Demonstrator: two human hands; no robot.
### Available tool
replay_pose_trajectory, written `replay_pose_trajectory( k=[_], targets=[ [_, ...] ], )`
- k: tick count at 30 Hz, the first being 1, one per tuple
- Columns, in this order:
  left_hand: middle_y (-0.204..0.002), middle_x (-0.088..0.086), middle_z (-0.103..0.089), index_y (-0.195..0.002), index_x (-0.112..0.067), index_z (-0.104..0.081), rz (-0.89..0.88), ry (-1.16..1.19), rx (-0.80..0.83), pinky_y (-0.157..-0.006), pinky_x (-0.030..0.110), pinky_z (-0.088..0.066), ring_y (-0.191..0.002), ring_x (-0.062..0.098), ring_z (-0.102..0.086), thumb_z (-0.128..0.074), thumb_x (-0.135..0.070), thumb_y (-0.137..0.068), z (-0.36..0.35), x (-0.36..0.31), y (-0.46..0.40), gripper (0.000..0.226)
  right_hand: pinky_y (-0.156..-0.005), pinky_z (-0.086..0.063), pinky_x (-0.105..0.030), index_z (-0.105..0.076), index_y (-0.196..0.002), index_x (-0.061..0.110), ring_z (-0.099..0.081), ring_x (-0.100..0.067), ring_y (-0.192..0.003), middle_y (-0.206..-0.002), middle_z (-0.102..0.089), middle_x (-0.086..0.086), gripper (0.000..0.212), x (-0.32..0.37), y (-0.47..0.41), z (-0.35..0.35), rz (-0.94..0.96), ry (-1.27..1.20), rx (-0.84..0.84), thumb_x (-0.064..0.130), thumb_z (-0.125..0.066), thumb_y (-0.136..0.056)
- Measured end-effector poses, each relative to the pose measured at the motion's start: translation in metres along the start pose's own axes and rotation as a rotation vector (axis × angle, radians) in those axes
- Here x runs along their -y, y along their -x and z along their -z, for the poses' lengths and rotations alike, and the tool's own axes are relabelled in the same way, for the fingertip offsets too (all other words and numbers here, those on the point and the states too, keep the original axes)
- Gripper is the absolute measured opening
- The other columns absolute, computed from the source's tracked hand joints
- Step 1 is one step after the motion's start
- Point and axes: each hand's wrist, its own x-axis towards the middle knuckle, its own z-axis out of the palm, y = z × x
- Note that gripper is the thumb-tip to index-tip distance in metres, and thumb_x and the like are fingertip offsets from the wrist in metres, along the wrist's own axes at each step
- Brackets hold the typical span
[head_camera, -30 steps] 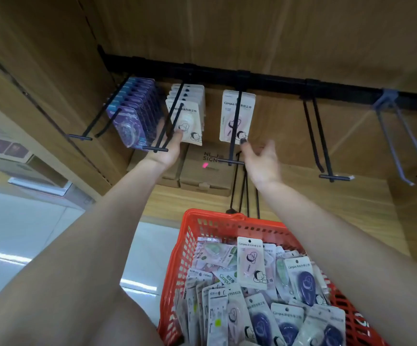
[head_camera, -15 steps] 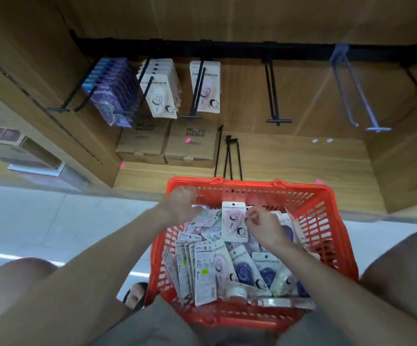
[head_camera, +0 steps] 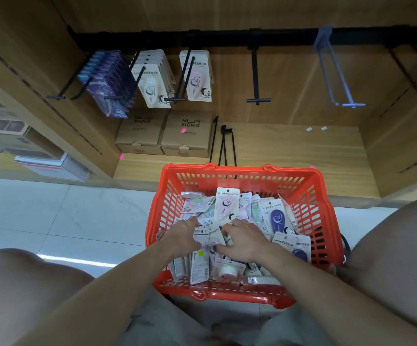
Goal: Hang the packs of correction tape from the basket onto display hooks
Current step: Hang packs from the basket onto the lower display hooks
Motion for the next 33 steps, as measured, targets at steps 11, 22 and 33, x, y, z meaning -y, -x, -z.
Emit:
replay_pose_trajectory(
  k=[11,22,33],
  targets=[
    [-0.098,0.006,-0.065,-0.124,-0.011,-0.057,0.024,0.127,-0.223,-0.066,0.029,-0.046,-0.084,0.023,-0.061,-0.068,-0.028,-0.093,0.017,0.000,0.010,0.036,-0.105,-0.042,-0.039,-0.074,-0.107,0.015,-0.050,-0.023,-0.120,-0.121,-0.059,-0.001,0.039,0.009,-0.003,-0.021,-0.128,-0.052,-0.128,0.051,-0.069,-0.093],
    [-0.111,0.008,-0.075,-0.143,-0.008,-0.047,-0.023,0.489,-0.013,-0.079,0.031,-0.058,-0.100,0.024,-0.071,-0.048,-0.002,-0.103,0.000,-0.002,-0.004,0.041,-0.091,-0.057,-0.038,-0.073,-0.090,0.015,-0.067,-0.021,-0.101,-0.106,-0.072,0.002,0.010,-0.019,-0.008,0.002,-0.329,-0.488,-0.130,0.015,-0.063,-0.092],
    [-0.137,0.023,-0.045,-0.156,-0.017,-0.029,-0.054,0.042,-0.053,-0.097,0.052,-0.052,-0.124,0.041,-0.053,-0.053,-0.014,-0.097,-0.026,-0.005,-0.027,0.064,-0.067,-0.045,-0.024,-0.061,-0.081,0.009,-0.063,-0.025,-0.090,-0.090,-0.068,-0.005,0.015,-0.036,0.000,0.012,-0.377,-0.760,-0.242,0.006,-0.062,-0.095]
  ],
)
